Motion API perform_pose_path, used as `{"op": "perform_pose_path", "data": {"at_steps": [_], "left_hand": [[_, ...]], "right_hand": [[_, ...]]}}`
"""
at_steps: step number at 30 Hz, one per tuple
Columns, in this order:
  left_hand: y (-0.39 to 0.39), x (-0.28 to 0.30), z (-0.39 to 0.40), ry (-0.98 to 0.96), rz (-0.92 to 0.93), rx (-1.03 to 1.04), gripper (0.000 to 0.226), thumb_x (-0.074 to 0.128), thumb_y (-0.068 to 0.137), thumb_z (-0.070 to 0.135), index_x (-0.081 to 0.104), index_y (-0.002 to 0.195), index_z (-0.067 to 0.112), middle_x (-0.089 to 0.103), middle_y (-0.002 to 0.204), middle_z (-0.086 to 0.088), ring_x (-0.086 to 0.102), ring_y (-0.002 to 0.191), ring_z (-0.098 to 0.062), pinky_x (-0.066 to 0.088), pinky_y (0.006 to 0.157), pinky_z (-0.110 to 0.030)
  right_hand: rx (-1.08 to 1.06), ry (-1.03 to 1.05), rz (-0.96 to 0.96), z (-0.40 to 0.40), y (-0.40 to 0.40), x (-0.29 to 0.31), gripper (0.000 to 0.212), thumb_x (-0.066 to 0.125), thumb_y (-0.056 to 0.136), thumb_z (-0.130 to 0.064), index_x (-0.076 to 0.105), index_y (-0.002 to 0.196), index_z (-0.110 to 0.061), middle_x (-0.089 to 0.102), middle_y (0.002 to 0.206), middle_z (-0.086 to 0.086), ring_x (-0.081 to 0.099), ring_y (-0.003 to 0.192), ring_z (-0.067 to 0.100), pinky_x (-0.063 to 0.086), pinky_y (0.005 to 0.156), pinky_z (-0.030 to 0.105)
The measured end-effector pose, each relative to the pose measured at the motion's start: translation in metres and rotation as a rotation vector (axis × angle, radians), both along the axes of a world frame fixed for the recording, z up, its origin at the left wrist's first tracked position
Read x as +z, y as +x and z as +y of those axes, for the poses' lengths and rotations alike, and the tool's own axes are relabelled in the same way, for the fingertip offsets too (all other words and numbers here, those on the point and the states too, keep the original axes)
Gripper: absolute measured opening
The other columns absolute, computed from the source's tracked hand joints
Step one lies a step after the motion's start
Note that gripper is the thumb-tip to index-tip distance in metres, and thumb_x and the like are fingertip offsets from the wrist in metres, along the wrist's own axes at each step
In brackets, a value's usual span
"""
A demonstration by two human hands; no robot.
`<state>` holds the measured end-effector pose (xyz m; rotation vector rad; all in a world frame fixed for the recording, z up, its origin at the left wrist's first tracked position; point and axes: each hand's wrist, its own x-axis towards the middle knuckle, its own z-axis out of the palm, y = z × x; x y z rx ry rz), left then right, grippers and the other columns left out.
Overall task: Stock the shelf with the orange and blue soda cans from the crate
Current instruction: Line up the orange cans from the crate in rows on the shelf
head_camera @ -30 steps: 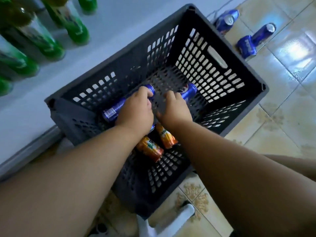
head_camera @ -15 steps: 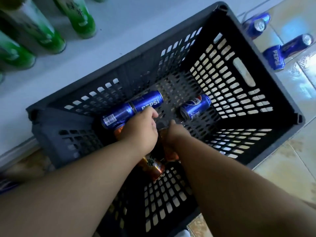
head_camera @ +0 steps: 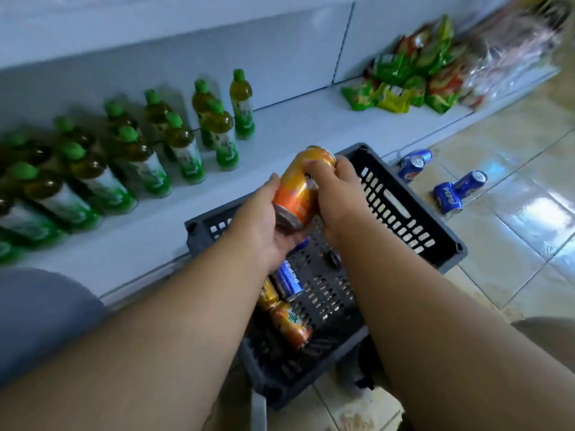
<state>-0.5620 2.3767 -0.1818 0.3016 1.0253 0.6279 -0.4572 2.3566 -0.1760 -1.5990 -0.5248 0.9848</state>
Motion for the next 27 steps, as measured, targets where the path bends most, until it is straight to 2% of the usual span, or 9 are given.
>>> {"op": "perform_pose_path", "data": {"at_steps": [4,7,10,14,17,19,23,25,27], "left_hand": [[-0.035,0.064,-0.009,0.031,-0.254,0.317,0.038,0.057,0.095,0.041,0.063,0.115,0.009,0.075,0.092,-0.02,0.074,0.081,-0.035,0.059,0.08,-0.049],[-0.068,0.102,-0.006,0.054,-0.344,0.435,0.041,0.058,0.091,0.042,0.066,0.113,0.008,0.074,0.101,-0.02,0.07,0.096,-0.035,0.051,0.097,-0.049],[-0.101,0.135,0.005,0.076,-0.435,0.464,0.048,0.055,0.092,0.048,0.069,0.101,0.003,0.072,0.094,-0.021,0.067,0.103,-0.034,0.043,0.108,-0.043],[-0.143,0.165,0.024,0.137,-0.512,0.405,0.053,0.053,0.091,0.052,0.069,0.116,0.009,0.072,0.109,-0.02,0.067,0.109,-0.034,0.045,0.106,-0.043],[-0.165,0.182,0.041,0.218,-0.554,0.405,0.051,0.049,0.094,0.05,0.069,0.116,0.009,0.073,0.109,-0.019,0.069,0.105,-0.035,0.047,0.103,-0.048],[-0.179,0.191,0.053,0.258,-0.624,0.436,0.053,0.05,0.093,0.049,0.065,0.122,0.007,0.071,0.113,-0.022,0.067,0.109,-0.038,0.045,0.104,-0.051],[-0.206,0.196,0.07,0.378,-0.672,0.518,0.047,0.053,0.093,0.035,0.061,0.126,0.003,0.069,0.116,-0.023,0.066,0.11,-0.039,0.046,0.104,-0.049],[-0.22,0.196,0.08,0.406,-0.689,0.551,0.048,0.057,0.089,0.032,0.061,0.126,0.003,0.07,0.116,-0.022,0.067,0.109,-0.038,0.048,0.102,-0.048],[-0.234,0.197,0.092,0.406,-0.686,0.57,0.049,0.059,0.09,0.036,0.061,0.128,0.006,0.07,0.117,-0.022,0.068,0.107,-0.039,0.051,0.097,-0.047]], "right_hand": [[0.032,0.18,-0.103,-0.001,-0.06,0.059,0.03,0.075,0.075,-0.047,0.057,0.099,-0.042,0.068,0.097,-0.004,0.07,0.088,0.018,0.061,0.077,0.044],[0.122,0.286,-0.02,0.005,-0.094,0.099,0.035,0.059,0.09,-0.034,0.054,0.124,-0.04,0.066,0.107,0.001,0.068,0.09,0.017,0.058,0.072,0.035],[0.256,0.328,-0.052,0.01,-0.119,0.134,0.045,0.057,0.094,-0.022,0.048,0.136,-0.032,0.066,0.101,-0.005,0.065,0.081,0.007,0.053,0.074,0.029],[0.443,0.347,-0.194,0.032,-0.157,0.167,0.058,0.073,0.066,-0.036,0.054,0.121,-0.032,0.073,0.103,-0.004,0.072,0.094,0.017,0.058,0.086,0.043],[0.463,0.379,-0.259,0.055,-0.178,0.187,0.053,0.078,0.065,-0.033,0.055,0.113,-0.03,0.073,0.102,-0.001,0.072,0.093,0.018,0.059,0.086,0.046],[0.452,0.413,-0.291,0.071,-0.192,0.199,0.061,0.086,0.069,-0.028,0.053,0.12,-0.025,0.072,0.102,-0.001,0.072,0.091,0.014,0.06,0.085,0.041],[0.424,0.478,-0.468,0.099,-0.229,0.215,0.064,0.091,0.064,-0.036,0.051,0.113,-0.027,0.068,0.093,-0.012,0.066,0.078,-0.006,0.053,0.066,0.009],[0.458,0.496,-0.489,0.113,-0.246,0.216,0.058,0.091,0.064,-0.035,0.052,0.106,-0.027,0.068,0.088,-0.013,0.065,0.075,-0.009,0.051,0.062,0.007],[0.511,0.5,-0.464,0.127,-0.259,0.214,0.053,0.088,0.07,-0.032,0.054,0.109,-0.026,0.071,0.093,-0.012,0.067,0.081,-0.006,0.057,0.074,0.017]]}}
